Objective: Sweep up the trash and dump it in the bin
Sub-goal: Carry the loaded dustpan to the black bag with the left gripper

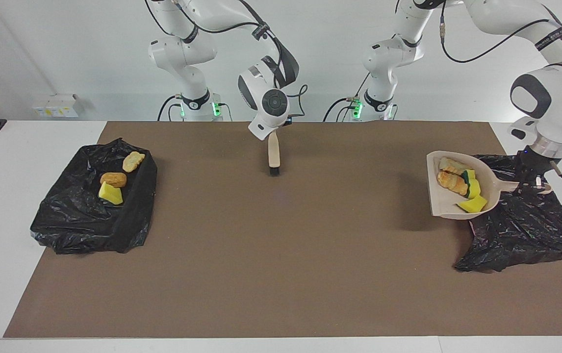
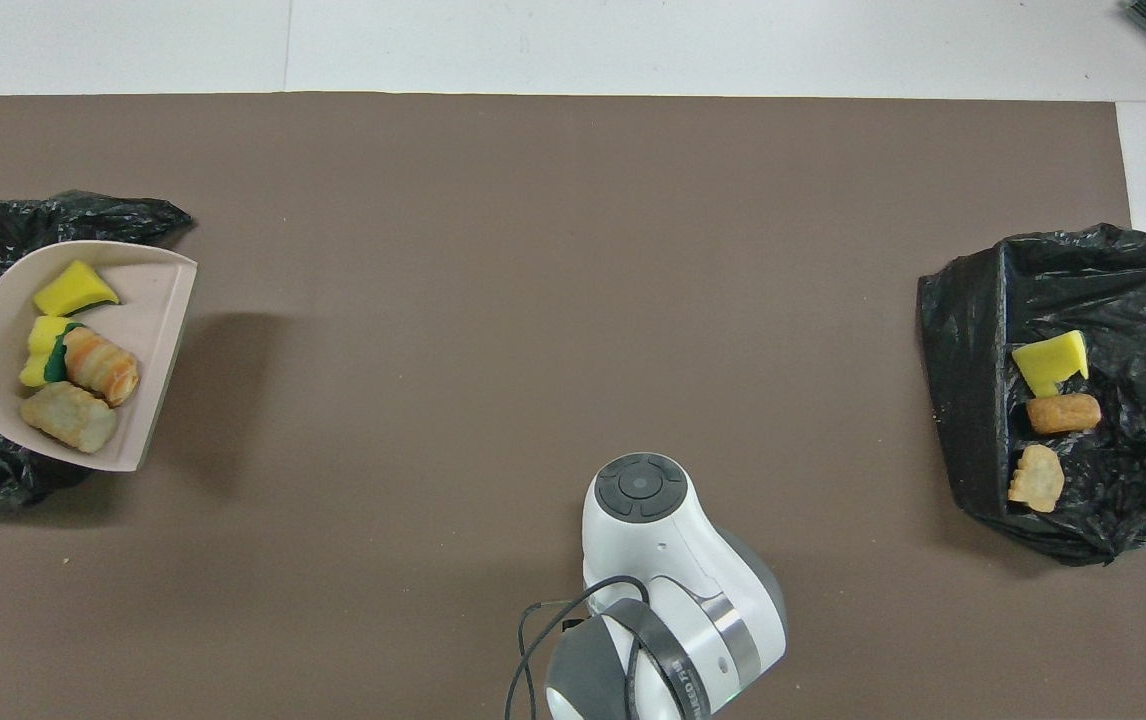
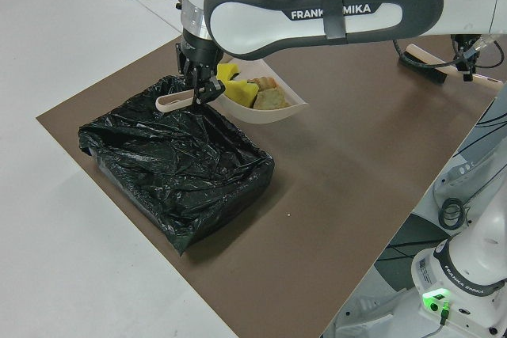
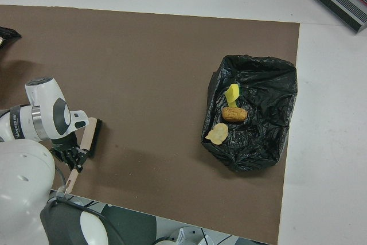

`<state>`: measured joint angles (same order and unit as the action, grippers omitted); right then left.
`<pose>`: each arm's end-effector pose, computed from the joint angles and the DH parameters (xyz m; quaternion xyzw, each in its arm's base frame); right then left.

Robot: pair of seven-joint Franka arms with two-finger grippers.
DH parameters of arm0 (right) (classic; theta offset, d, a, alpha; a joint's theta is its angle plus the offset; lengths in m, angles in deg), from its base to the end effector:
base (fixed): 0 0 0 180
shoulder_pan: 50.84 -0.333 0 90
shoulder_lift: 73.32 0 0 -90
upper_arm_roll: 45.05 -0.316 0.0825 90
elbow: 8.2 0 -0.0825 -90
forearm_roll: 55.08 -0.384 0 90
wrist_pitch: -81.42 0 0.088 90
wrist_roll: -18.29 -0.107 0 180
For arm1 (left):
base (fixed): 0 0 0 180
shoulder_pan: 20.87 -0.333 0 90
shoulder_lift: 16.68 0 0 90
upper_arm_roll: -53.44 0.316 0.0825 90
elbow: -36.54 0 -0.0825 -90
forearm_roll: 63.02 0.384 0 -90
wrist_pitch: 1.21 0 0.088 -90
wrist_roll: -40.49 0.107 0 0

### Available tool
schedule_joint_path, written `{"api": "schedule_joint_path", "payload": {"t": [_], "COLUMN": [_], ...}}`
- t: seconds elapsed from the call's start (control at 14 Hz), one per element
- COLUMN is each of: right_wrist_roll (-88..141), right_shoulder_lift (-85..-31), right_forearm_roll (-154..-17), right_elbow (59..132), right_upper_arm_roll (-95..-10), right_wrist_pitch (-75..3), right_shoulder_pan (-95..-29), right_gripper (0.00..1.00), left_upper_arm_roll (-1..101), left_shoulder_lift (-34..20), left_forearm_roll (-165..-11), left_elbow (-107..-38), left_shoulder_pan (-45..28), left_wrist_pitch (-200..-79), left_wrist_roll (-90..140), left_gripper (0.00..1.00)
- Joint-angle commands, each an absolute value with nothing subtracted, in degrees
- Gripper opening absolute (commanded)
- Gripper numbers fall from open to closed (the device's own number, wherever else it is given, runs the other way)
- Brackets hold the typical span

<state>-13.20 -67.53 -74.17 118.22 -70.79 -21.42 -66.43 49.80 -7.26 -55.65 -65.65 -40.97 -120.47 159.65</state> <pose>0.3433 0.3386 0.3153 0.9543 0.0104 -0.2986 0.0107 0.5942 0.1844 0.4727 -0.6011 0.7946 0.0237 0.0819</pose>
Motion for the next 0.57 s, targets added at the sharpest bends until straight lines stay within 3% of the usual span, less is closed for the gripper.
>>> {"api": "schedule_joint_path", "payload": {"t": [0.0, 0.21, 0.36, 0.5], "right_wrist_roll": [-14.23, -14.23, -14.06, -14.15], "right_shoulder_lift": [-67.00, -65.77, -65.06, -64.97], "right_forearm_roll": [-74.32, -74.41, -74.32, -73.71], "right_elbow": [118.71, 117.49, 115.03, 111.52], "right_upper_arm_roll": [-71.16, -71.16, -71.16, -70.89], "right_wrist_pitch": [-24.83, -26.60, -26.86, -27.04], "right_shoulder_pan": [-65.70, -65.44, -65.35, -65.17], "right_gripper": [0.25, 0.48, 1.00, 1.00], "left_upper_arm_roll": [49.40, 49.49, 49.92, 49.84], "left_shoulder_lift": [-6.66, -6.57, -5.17, -3.94], "left_forearm_roll": [-57.48, -56.60, -53.38, -41.10], "left_elbow": [-62.95, -62.26, -60.15, -57.25], "left_shoulder_pan": [-45.03, -49.17, -49.44, -48.56], "left_wrist_pitch": [-119.15, -120.21, -120.91, -121.35], "left_wrist_roll": [161.96, 161.43, 159.42, 151.19], "left_gripper": [0.00, 0.00, 0.00, 0.00]}}
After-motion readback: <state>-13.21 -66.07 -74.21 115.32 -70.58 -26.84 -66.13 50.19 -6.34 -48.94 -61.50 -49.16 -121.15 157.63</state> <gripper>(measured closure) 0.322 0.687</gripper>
